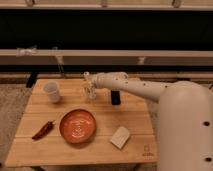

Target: Stand the bottle upright

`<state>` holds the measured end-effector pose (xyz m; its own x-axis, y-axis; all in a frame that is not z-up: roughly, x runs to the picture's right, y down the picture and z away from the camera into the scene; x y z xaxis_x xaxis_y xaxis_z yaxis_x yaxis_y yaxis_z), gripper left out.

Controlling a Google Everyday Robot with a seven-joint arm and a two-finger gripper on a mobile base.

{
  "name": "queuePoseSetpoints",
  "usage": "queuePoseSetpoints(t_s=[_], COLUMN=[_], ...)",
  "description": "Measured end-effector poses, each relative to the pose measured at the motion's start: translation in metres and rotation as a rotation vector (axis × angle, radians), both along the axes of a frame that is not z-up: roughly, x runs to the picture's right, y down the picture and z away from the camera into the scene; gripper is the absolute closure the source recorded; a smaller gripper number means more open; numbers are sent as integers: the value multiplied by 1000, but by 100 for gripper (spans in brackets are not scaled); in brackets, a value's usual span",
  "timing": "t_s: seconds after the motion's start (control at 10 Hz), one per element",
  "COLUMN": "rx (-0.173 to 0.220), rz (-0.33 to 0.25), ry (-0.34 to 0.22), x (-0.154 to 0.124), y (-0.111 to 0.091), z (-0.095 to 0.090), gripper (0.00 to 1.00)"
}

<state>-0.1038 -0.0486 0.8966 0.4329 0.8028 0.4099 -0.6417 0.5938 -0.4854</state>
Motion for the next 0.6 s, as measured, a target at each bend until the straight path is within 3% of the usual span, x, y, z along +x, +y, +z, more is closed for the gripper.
queuePoseSetpoints(t_s=[0.4, 0.6], rx=[-3, -18], rz=[4, 13], ry=[-3, -39], x=[5, 11], y=[-1, -3], z=[0, -3], gripper=[20, 20])
